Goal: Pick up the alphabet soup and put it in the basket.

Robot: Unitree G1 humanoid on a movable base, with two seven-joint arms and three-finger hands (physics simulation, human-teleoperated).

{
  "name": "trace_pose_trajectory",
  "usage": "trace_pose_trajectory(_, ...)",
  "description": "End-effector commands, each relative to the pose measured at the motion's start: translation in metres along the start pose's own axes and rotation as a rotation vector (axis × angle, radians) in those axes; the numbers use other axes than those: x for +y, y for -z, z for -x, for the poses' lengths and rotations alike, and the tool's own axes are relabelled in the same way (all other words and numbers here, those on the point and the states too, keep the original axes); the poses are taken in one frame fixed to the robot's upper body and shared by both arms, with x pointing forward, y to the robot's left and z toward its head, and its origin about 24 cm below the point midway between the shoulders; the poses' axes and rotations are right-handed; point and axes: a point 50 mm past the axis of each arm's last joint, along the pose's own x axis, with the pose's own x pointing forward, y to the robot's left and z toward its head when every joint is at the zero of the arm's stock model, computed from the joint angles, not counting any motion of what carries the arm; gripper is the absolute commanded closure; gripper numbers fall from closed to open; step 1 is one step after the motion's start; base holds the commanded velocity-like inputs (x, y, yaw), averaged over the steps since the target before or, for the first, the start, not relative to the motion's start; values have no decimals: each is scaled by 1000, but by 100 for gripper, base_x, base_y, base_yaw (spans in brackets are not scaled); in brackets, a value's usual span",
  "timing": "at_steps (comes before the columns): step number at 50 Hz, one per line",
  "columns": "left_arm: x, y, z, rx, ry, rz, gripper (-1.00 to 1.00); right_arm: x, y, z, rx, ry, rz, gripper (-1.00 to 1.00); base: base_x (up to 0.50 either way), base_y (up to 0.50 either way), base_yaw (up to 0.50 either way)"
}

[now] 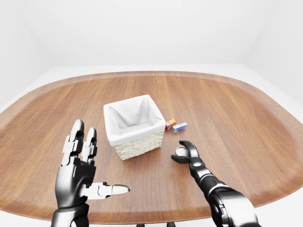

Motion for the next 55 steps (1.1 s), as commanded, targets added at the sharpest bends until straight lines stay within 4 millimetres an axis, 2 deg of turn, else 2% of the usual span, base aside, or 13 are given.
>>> trace_pose_trajectory(1, -1, 0, 1, 1, 6, 2, -100, 6, 6, 2, 22, -19, -3, 100, 0, 0, 0)
trace_pose_trajectory(15, 6, -13, 10, -29, -10, 17, -100, 8, 5, 2, 16, -31, 7, 100, 0, 0, 0)
trace_pose_trajectory(55, 5, -9, 6, -19, -7, 18, -100, 2, 3, 1, 9, -31, -16, 100, 0, 0, 0)
